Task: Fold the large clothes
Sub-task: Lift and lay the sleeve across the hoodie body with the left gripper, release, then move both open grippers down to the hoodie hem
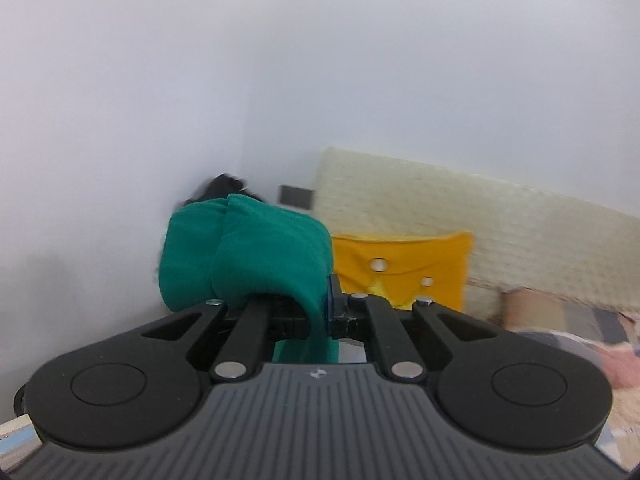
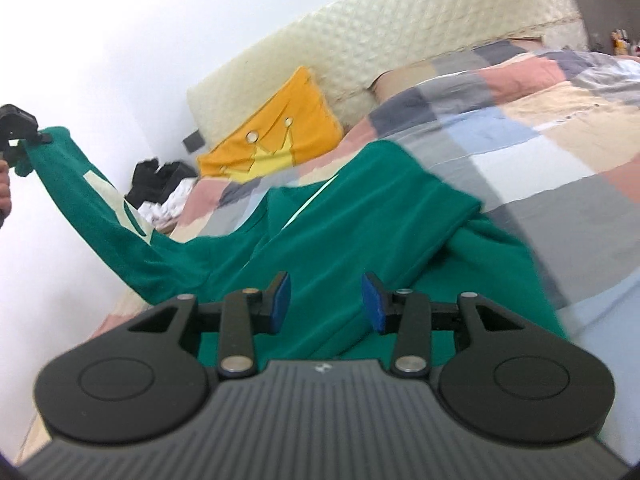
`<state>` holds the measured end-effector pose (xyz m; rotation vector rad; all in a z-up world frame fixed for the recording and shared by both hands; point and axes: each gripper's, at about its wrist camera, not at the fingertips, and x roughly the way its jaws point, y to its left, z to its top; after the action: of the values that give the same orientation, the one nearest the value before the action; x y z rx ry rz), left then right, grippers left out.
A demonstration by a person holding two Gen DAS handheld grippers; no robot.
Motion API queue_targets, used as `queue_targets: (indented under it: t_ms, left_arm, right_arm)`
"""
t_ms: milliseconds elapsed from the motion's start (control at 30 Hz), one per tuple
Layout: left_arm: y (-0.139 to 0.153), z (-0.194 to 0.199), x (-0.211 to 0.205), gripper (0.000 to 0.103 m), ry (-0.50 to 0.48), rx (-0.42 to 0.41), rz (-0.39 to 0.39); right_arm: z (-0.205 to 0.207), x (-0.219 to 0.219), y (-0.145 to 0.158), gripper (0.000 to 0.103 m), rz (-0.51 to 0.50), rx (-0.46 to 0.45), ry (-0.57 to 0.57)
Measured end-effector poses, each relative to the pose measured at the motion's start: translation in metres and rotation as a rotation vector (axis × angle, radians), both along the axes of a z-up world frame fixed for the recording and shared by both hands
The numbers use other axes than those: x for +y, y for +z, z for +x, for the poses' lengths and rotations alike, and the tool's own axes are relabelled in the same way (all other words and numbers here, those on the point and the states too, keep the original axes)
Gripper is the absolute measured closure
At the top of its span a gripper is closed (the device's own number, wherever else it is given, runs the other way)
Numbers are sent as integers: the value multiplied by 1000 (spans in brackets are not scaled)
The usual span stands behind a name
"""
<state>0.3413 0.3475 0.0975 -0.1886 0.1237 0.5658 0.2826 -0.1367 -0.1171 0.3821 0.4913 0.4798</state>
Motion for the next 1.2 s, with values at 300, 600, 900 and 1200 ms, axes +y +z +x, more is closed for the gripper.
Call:
queue_targets:
  t_ms: [300, 600, 900, 1200]
  left_arm:
    - [-24, 14, -160, 95, -195, 49, 58]
    - [-148, 41, -278, 95, -413, 215, 40]
    - [-290, 46, -333, 95, -551, 392, -94]
    - [-306, 41, -327, 45, -666, 496, -125]
  right_arm:
    - [-6, -44, 10, 60, 111, 70, -85]
    - [-8, -85, 10, 59, 185, 89, -188]
    - [18, -128, -10, 59, 292, 148, -292]
    - [33, -126, -25, 59, 271, 203, -315]
